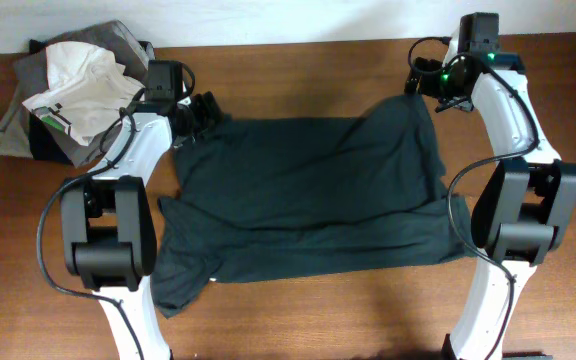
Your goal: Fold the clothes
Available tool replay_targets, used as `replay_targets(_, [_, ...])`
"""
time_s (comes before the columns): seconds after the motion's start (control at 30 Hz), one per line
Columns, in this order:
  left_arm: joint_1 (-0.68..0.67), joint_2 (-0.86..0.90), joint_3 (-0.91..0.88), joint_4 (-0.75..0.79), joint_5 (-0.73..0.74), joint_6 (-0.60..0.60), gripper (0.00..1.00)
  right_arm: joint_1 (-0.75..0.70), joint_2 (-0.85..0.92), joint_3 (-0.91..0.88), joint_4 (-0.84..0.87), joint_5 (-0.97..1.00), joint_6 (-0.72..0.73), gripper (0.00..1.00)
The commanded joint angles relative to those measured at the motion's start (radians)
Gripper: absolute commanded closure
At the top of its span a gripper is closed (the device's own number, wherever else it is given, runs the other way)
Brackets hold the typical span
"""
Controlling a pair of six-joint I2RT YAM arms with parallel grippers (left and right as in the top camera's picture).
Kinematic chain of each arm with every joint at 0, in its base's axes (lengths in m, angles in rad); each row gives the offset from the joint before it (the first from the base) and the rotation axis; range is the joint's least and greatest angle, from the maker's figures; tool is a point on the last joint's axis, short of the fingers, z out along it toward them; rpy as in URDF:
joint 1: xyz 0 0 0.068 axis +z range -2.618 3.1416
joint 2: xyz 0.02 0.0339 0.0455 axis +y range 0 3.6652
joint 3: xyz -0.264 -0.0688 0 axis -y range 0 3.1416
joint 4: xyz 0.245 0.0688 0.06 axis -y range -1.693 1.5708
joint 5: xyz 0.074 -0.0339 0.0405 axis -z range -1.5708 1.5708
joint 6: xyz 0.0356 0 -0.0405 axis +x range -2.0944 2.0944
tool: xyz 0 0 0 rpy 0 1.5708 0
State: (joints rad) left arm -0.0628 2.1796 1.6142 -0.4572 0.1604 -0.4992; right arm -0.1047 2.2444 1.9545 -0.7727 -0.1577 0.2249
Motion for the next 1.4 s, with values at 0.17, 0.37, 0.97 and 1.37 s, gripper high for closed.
replay_targets(0.17, [0.002,0.031,0.018,0.064,-0.011,-0.024,0.62,0.000,0.042,0.026,0.042,0.016,-0.011,0.05])
replay_targets(0.37, [0.002,0.031,0.018,0.056,-0.011,-0.024,0.78,0.002,0.137,0.025,0.131,0.016,-0.014,0.08])
replay_targets(0.97, [0.002,0.031,0.018,0.028,-0.011,-0.023,0.78,0.089,0.238,0.025,0.196,0.269,-0.052,0.26])
replay_targets(1.37, [0.002,-0.083,0.019,-0.017,-0.010,0.082,0.99,0.080,0.140,0.029,0.162,0.301,0.026,0.96])
